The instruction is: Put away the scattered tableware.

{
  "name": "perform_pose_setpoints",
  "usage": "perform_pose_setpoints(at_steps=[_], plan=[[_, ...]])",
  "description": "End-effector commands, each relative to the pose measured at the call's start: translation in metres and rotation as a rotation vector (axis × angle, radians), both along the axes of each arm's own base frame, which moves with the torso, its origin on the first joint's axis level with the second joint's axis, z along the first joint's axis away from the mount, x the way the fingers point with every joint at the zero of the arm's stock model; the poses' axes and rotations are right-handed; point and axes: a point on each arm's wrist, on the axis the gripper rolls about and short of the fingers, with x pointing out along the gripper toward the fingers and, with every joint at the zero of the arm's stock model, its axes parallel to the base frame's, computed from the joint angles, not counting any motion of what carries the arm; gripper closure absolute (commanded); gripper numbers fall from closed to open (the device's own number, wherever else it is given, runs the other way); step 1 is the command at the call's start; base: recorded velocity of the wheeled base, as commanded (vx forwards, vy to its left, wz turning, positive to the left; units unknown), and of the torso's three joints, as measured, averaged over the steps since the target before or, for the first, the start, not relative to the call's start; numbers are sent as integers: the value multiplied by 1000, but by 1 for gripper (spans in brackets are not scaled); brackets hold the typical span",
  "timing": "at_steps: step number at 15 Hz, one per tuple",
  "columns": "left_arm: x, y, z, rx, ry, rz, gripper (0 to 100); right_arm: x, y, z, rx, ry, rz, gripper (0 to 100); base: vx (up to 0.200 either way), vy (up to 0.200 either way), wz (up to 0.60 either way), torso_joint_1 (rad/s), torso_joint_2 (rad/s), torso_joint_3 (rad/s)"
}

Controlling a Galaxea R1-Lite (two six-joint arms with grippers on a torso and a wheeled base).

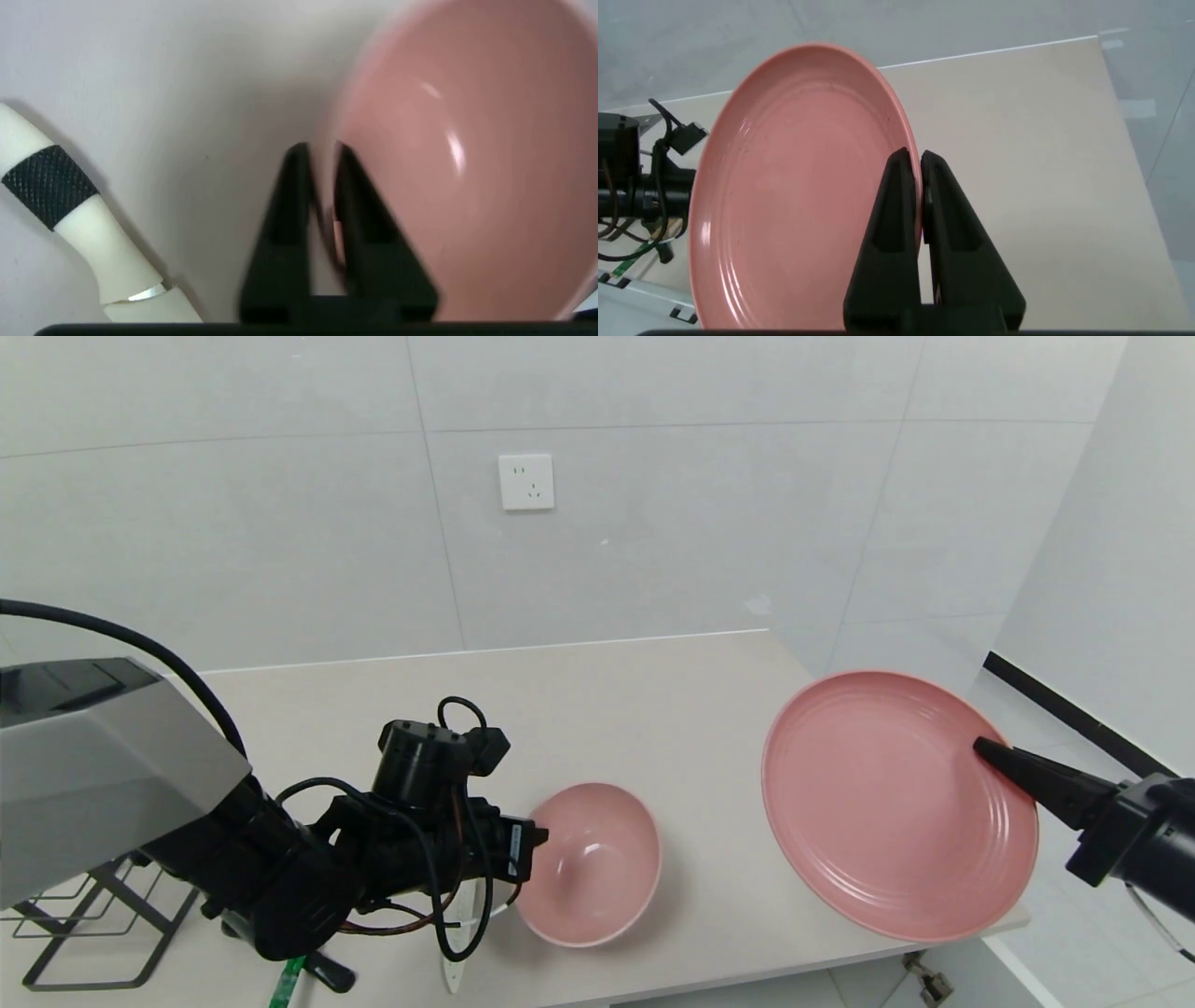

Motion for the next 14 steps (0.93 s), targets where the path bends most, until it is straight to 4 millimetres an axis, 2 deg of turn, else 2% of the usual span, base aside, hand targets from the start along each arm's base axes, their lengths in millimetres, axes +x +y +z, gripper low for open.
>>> perform_pose_setpoints(at_steps=[1,4,7,11,14], plan=[[0,0,4,-9,-23,1,100,0,0,0,0,2,1,100,0,0,0,0,0,0],[0,1,19,-30,-97,24,100,1,0,0,1,-1,1,100,0,0,0,0,0,0],[-9,4,48,-77,-173,21,100,1,-3,0,5,1,-16,100,0,0,0,0,0,0],[-39,16,91,-151,-279,3,100,-1,-2,-2,4,9,-10,100,0,0,0,0,0,0],[-56,30,104,-179,-324,7,100,-5,-3,3,16,-15,-9,100,0,0,0,0,0,0]])
